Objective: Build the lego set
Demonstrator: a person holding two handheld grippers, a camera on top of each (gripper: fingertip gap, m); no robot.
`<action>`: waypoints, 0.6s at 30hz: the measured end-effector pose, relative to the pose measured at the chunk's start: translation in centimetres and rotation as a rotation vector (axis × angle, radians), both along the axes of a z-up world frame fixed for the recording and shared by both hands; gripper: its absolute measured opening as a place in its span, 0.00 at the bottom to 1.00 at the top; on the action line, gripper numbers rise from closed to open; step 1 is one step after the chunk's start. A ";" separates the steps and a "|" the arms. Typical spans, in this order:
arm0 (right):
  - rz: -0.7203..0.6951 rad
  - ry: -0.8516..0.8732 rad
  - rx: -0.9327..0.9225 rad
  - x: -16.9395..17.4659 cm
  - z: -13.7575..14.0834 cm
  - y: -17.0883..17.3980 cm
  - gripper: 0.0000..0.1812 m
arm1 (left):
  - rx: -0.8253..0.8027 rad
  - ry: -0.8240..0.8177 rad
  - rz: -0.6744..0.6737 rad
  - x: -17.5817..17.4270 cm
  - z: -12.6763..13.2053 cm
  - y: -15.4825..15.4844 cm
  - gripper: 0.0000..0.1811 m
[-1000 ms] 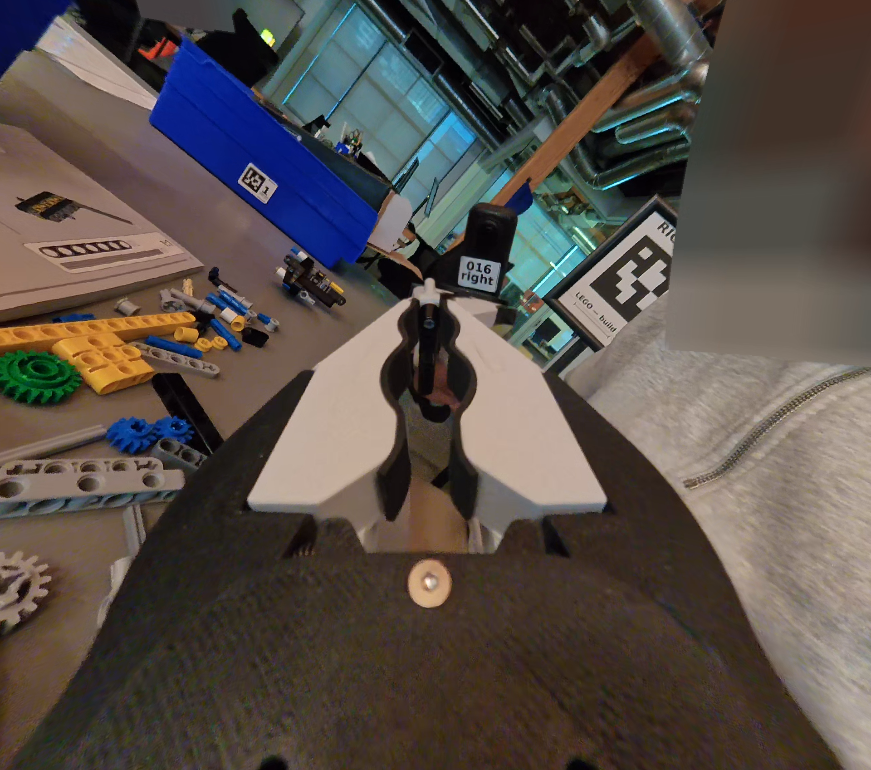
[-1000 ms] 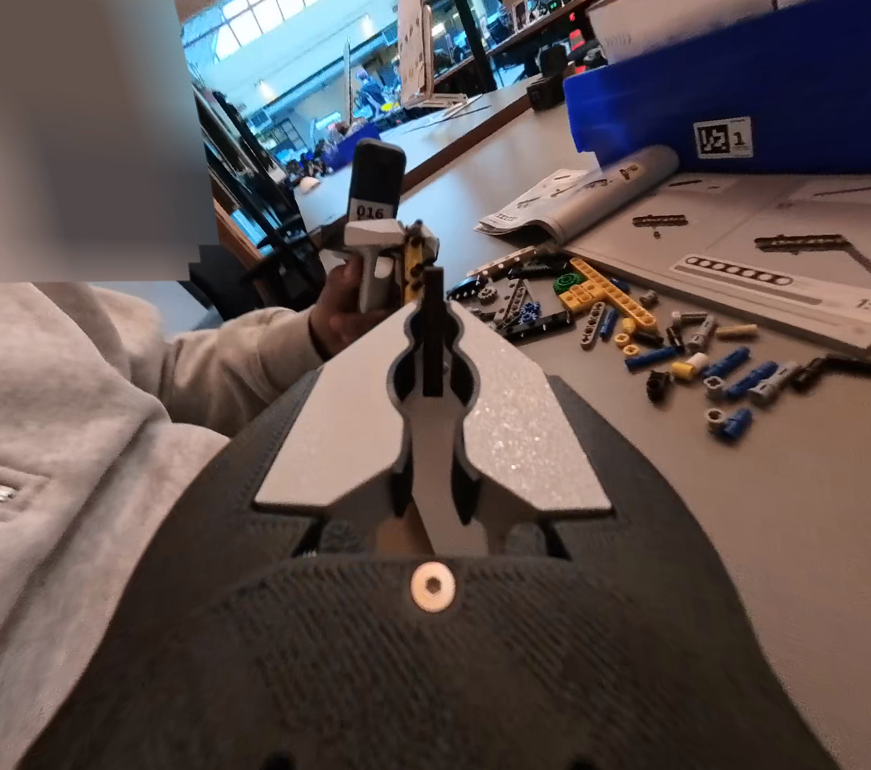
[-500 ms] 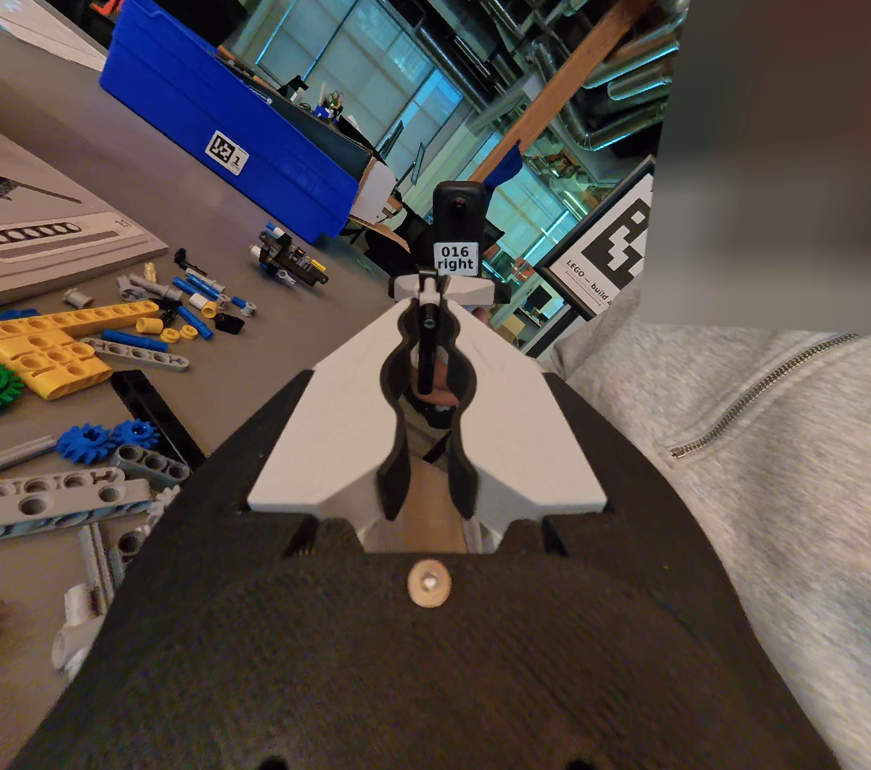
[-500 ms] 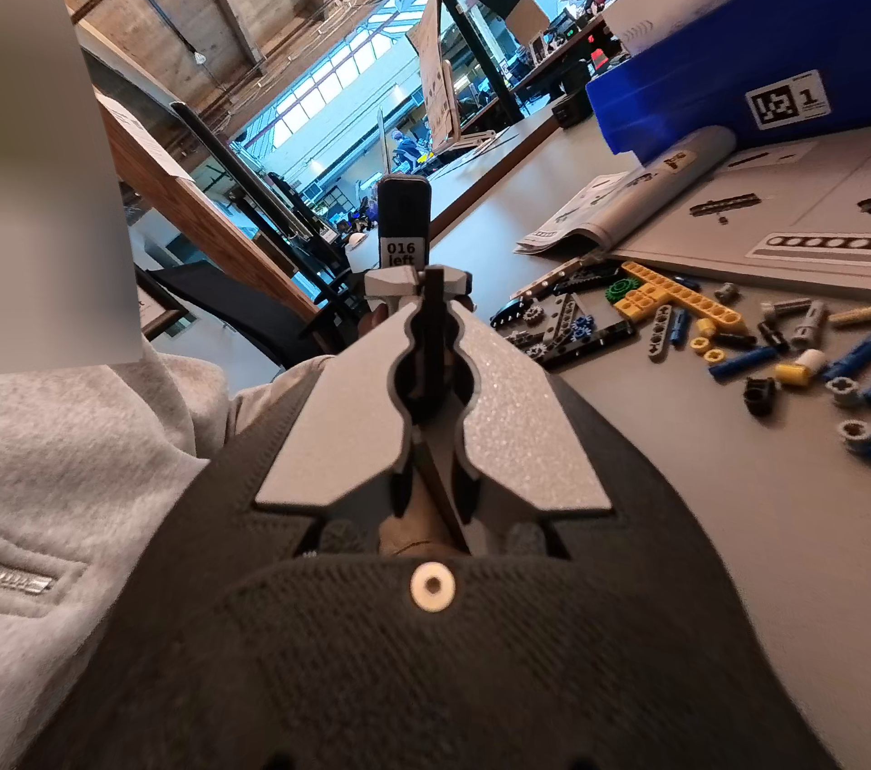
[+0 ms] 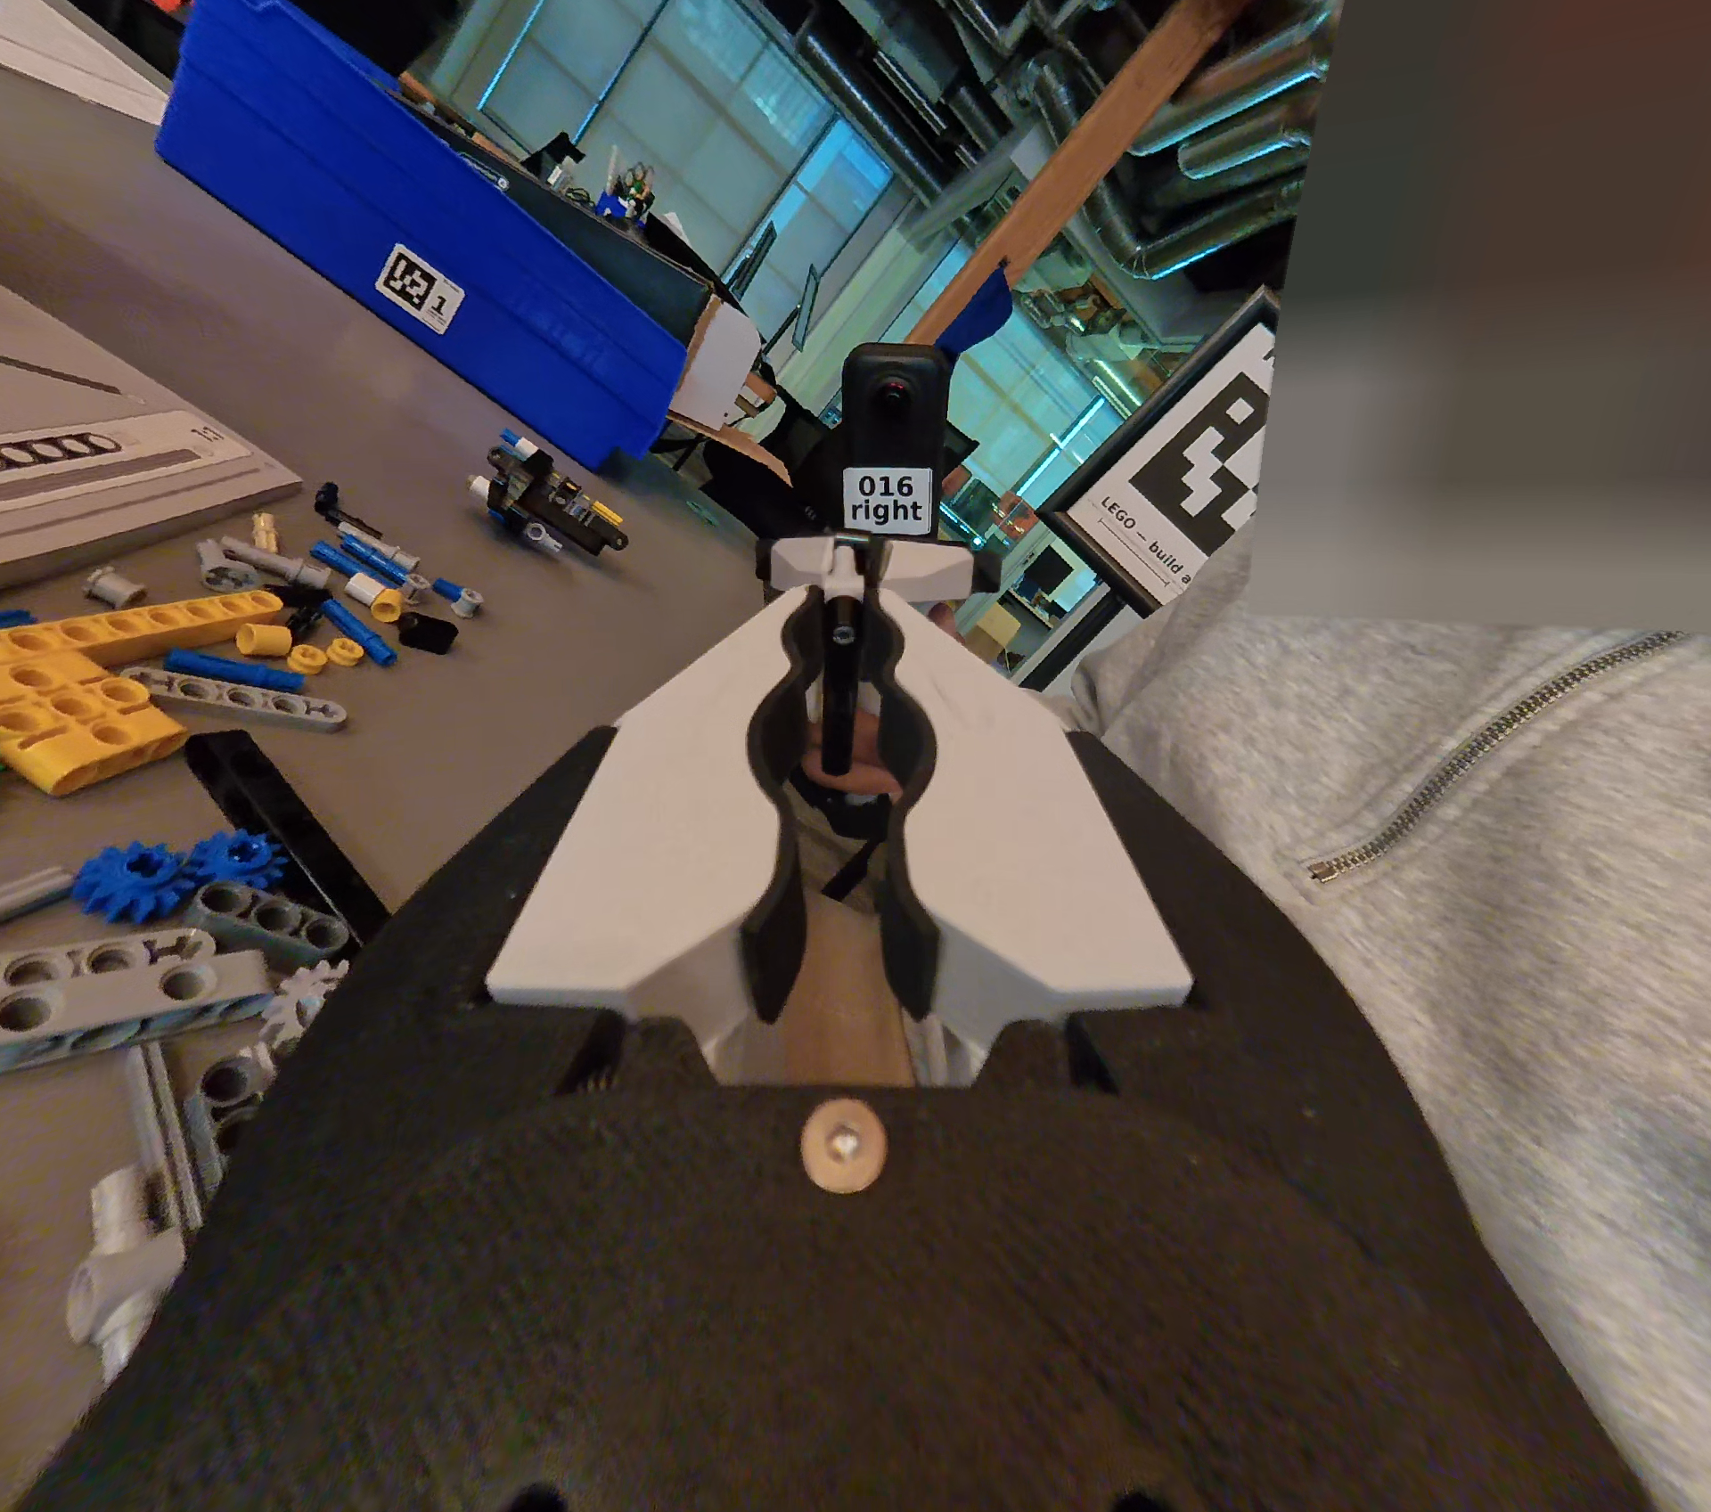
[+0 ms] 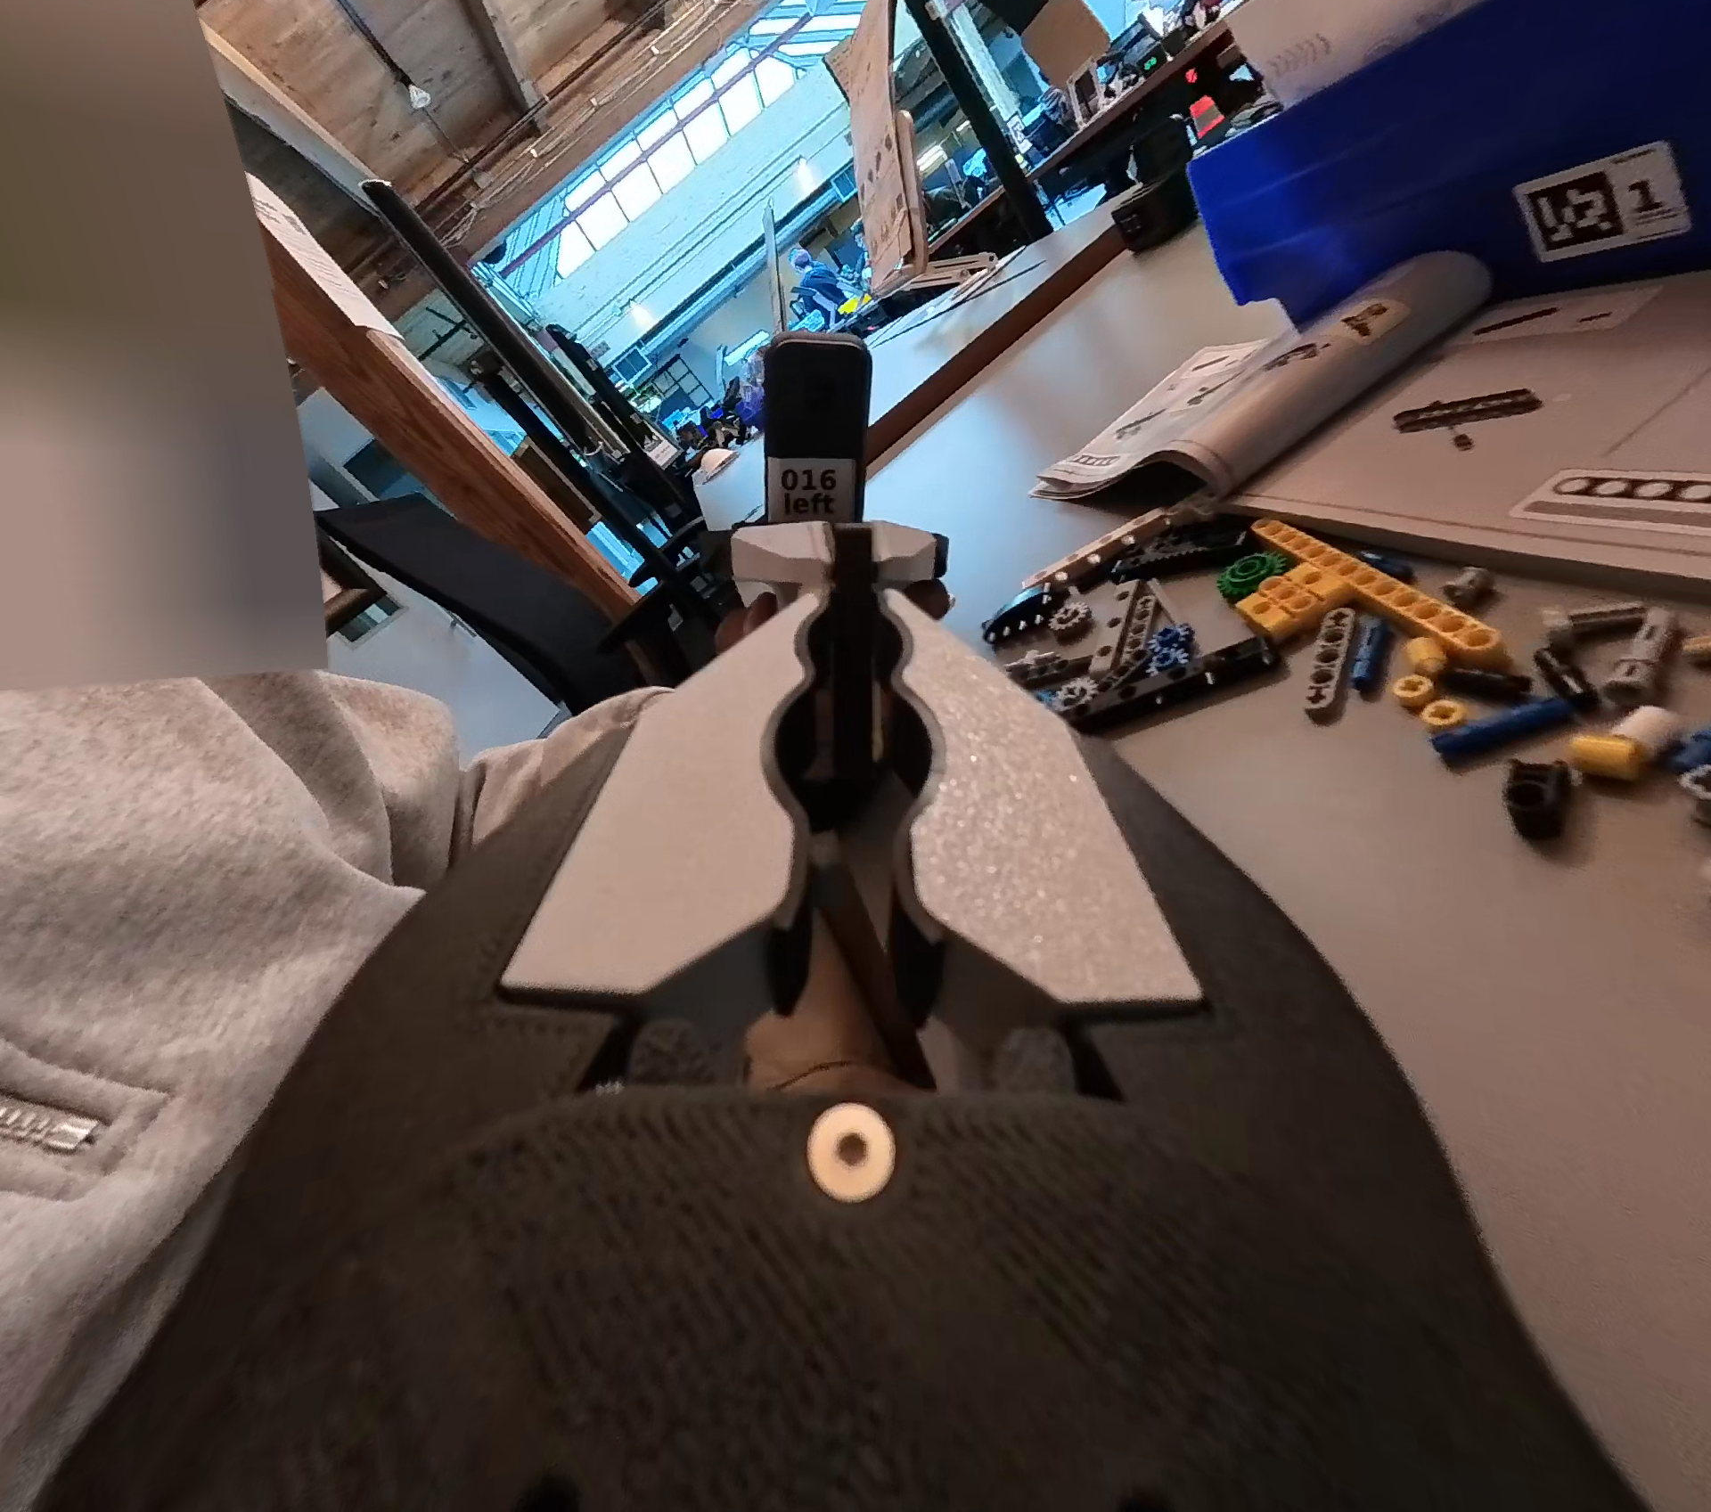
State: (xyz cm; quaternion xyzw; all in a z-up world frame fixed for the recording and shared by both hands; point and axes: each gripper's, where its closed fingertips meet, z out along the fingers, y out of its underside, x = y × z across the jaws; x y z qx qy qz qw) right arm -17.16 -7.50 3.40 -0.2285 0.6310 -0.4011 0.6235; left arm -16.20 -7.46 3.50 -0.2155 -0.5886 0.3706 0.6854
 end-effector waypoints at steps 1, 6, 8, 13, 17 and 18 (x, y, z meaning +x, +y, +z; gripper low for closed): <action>0.001 -0.004 0.000 0.0 0.1 0.0 0.03 | -0.001 0.000 0.000 0.0 0.0 0.0 0.02; -0.101 0.073 -0.010 -0.7 -1.1 -1.4 0.03 | -0.003 0.001 -0.004 0.0 0.0 0.1 0.02; -0.122 0.092 -0.033 -1.0 -1.2 -1.8 0.02 | -0.004 0.001 -0.004 0.0 0.0 0.1 0.02; -0.136 0.210 -0.107 -1.2 -2.2 -1.7 0.03 | 0.003 0.004 -0.001 0.0 0.0 0.0 0.02; -0.249 0.465 -0.304 -1.7 -3.7 -2.5 0.03 | 0.008 0.004 0.003 0.1 0.0 -0.1 0.02; -0.307 0.539 -0.412 -2.0 -3.5 -2.8 0.03 | 0.011 0.001 0.005 0.1 -0.1 -0.1 0.02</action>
